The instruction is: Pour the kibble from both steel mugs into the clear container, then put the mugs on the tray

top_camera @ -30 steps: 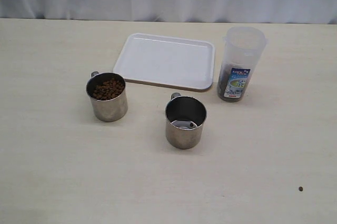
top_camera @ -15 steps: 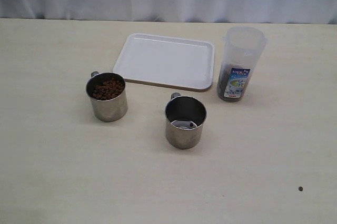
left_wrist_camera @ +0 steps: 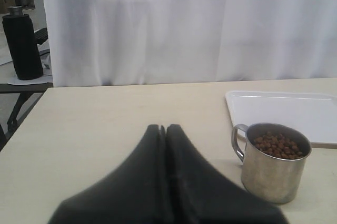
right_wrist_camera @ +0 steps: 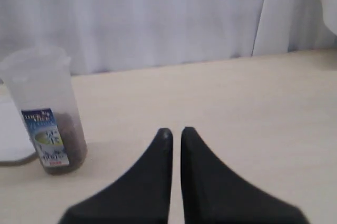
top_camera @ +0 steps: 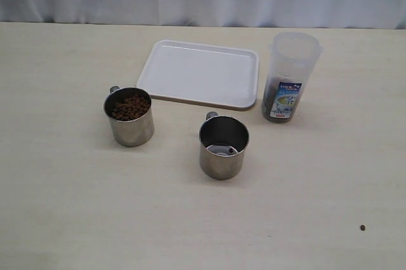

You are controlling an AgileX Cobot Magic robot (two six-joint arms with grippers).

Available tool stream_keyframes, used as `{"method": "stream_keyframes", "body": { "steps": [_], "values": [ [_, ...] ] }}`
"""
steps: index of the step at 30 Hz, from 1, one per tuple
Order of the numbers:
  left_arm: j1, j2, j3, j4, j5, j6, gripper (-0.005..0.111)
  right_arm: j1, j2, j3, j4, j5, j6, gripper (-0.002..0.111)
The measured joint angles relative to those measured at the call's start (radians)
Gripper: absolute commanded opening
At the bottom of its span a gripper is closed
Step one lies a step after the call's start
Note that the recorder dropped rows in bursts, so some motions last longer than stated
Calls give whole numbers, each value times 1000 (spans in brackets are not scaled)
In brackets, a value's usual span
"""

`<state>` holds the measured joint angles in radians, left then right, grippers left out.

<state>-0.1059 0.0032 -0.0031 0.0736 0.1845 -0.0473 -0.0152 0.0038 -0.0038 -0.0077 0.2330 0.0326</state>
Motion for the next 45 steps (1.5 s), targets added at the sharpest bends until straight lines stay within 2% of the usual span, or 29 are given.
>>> {"method": "stream_keyframes", "body": {
  "steps": [4, 11, 16, 45],
  "values": [
    [0, 0, 0, 0, 0, 0, 0, 16, 0, 0, 0, -85, 3, 5],
    [0, 0, 0, 0, 0, 0, 0, 178, 0, 0, 0, -107, -14, 5],
    [0, 0, 0, 0, 0, 0, 0, 216, 0, 0, 0, -111, -24, 5],
    [0, 0, 0, 0, 0, 0, 0, 196, 0, 0, 2, -122, -33, 5]
  ]
}}
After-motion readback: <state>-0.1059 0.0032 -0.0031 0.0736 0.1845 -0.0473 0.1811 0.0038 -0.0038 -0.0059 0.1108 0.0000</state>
